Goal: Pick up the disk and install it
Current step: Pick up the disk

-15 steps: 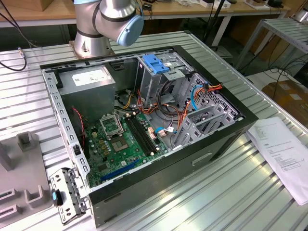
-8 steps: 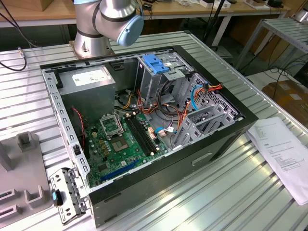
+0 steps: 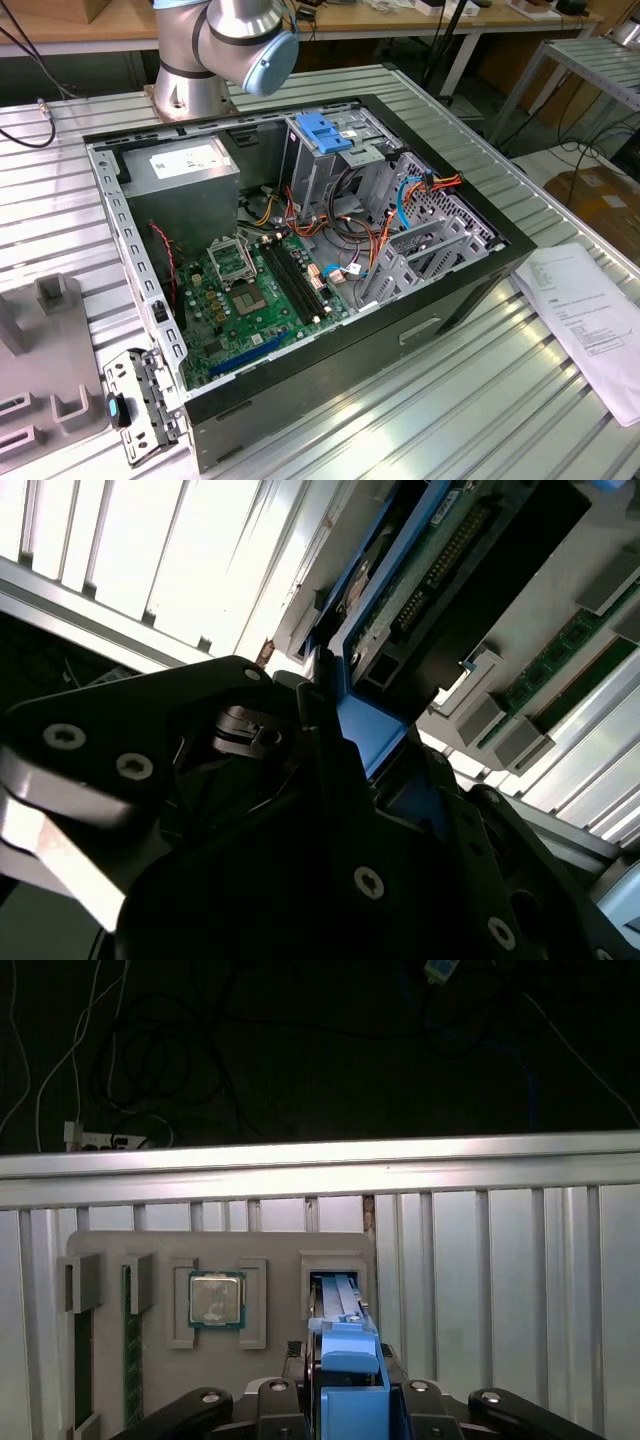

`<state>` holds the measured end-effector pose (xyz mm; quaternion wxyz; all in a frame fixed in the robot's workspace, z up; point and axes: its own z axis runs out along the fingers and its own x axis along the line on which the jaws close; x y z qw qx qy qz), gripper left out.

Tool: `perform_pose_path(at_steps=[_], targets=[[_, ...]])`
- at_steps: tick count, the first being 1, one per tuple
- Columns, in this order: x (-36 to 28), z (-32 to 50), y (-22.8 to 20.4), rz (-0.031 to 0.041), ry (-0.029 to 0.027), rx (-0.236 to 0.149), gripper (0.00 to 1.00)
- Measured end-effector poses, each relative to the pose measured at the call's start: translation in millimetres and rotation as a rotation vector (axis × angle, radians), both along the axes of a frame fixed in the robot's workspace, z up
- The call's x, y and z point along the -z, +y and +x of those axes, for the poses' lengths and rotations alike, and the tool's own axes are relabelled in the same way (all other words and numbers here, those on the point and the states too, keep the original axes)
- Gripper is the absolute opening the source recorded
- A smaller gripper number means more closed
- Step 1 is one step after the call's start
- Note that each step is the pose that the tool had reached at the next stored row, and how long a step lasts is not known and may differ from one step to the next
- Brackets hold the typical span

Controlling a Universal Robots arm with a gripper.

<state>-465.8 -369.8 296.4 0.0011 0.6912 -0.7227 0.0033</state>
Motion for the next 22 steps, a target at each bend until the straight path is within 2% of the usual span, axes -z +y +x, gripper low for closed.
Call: perform_pose_path(at_steps=[22], targets=[[0.3, 0.0, 0.0, 0.0, 0.0001, -0.007, 0.37]])
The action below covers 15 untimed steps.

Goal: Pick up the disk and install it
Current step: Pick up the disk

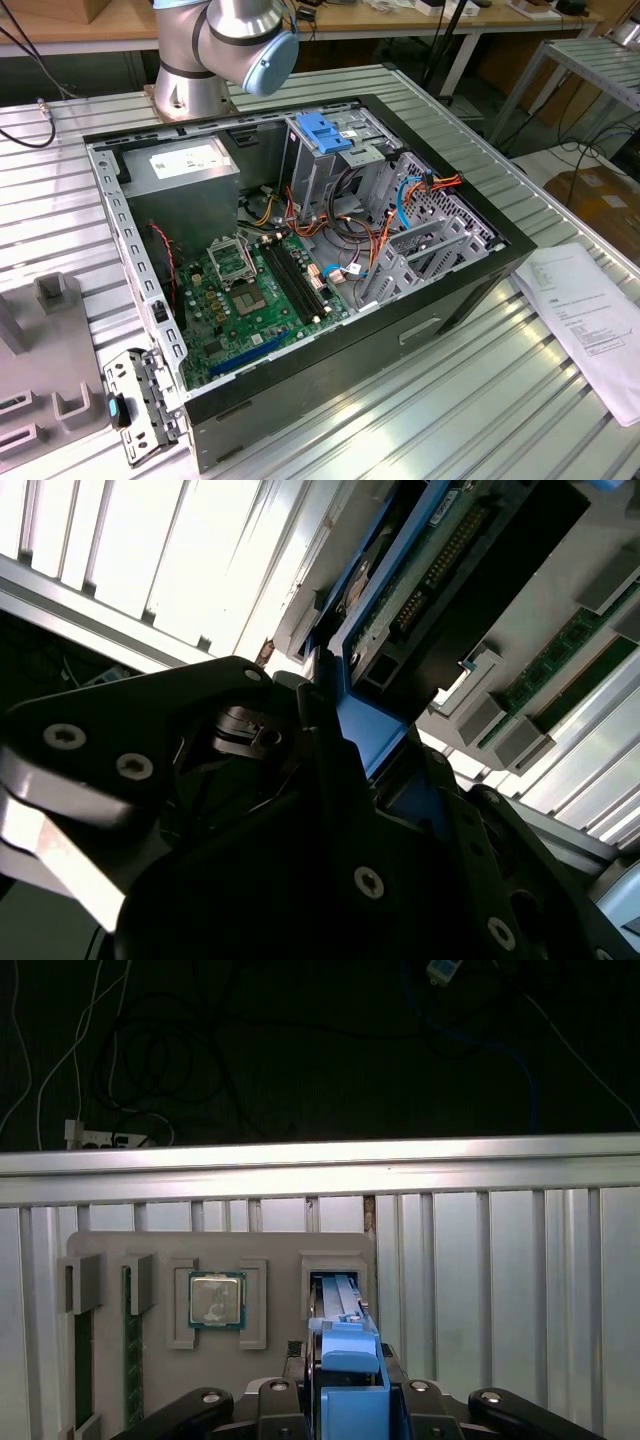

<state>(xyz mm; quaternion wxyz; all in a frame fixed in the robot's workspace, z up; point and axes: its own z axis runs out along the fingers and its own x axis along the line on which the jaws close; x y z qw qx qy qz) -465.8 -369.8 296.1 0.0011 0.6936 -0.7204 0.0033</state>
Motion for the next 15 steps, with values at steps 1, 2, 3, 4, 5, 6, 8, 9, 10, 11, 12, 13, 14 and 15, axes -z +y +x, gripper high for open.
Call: perform_pose_path(at_steps=[1, 2, 3, 4, 5, 6, 8, 9, 10, 11, 12, 13, 14, 15], targets=[[0.0, 0.0, 0.0, 0.0, 0.0001, 0.0, 0.37], [0.0, 0.0, 0.0, 0.0, 0.0001, 0.0, 0.37], [0.0, 0.0, 0.0, 0.0001, -0.0001, 0.0, 0.37], [0.0, 0.0, 0.0, 0.0001, -0.0003, 0.0, 0.37], [-0.2, 0.0, 0.0, 0.0001, -0.0002, 0.0, 0.37], [-0.5, 0.0, 0.0, 0.0, -0.0001, 0.0, 0.37], [-1.3, 0.0, 0.0, 0.0001, -0.0002, 0.0, 0.37], [-1.3, 0.0, 0.0, 0.0001, -0.0002, 0.0, 0.37], [-1.5, 0.0, 0.0, 0.0001, -0.0002, 0.0, 0.37], [-1.7, 0.0, 0.0, 0.0, 0.0, 0.0, 0.37], [-1.6, 0.0, 0.0, 0.0, -0.0001, 0.0, 0.37], [-1.7, 0.0, 0.0, 0.0001, -0.0001, 0.0, 0.37], [-1.6, 0.0, 0.0, 0.0, -0.0001, 0.0, 0.37], [-1.1, 0.0, 0.0, 0.0, 0.0001, 0.0, 0.37]])
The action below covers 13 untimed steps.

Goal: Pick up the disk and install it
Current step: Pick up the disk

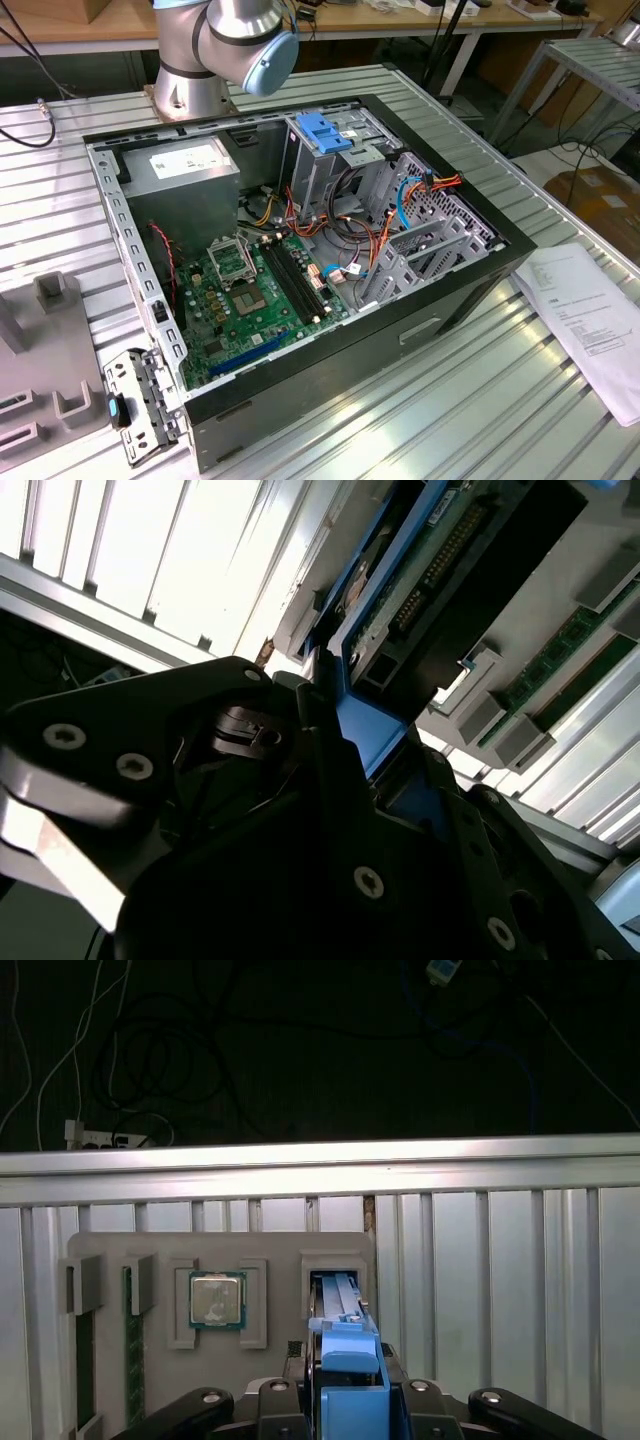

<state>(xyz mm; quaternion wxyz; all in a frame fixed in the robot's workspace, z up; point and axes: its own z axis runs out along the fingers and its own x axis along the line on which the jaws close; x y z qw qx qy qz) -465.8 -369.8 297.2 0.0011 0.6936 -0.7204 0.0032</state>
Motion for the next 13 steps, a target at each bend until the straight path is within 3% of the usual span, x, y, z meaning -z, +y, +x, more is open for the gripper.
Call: perform_pose_path(at_steps=[4, 13], targets=[[5.1, 0.0, 0.0, 0.0001, -0.0003, 0.0, 0.37], [5.9, 0.0, 0.0, 0.0001, -0.0002, 0.0, 0.37]])
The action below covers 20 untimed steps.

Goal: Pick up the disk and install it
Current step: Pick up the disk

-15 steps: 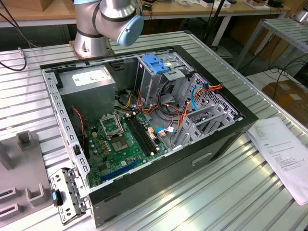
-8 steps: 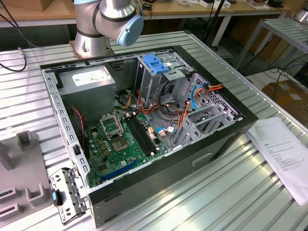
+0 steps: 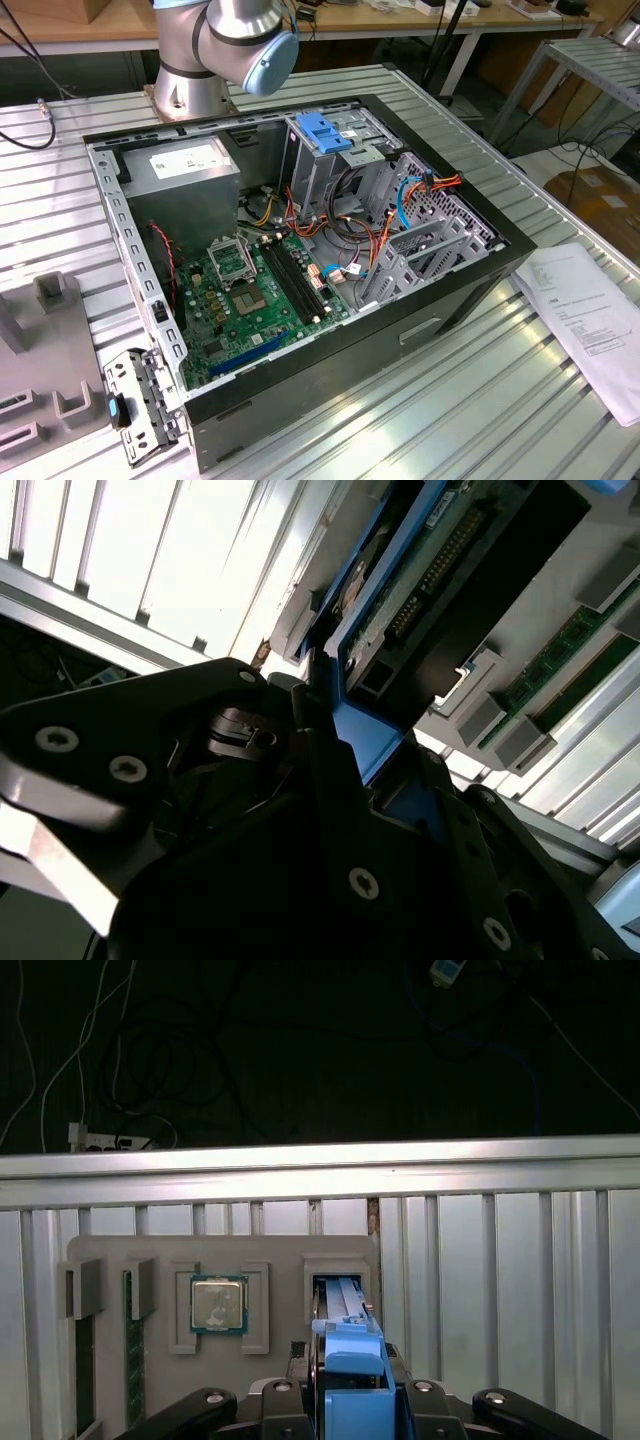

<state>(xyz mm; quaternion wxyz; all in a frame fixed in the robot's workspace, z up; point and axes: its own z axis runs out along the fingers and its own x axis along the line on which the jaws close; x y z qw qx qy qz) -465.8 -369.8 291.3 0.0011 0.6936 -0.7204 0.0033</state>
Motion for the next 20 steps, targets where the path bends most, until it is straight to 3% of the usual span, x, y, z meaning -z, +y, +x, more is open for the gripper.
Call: perform_pose_path(at_steps=[20], targets=[[0.2, 0.0, 0.0, 0.0, 0.0001, 0.0, 0.37]])
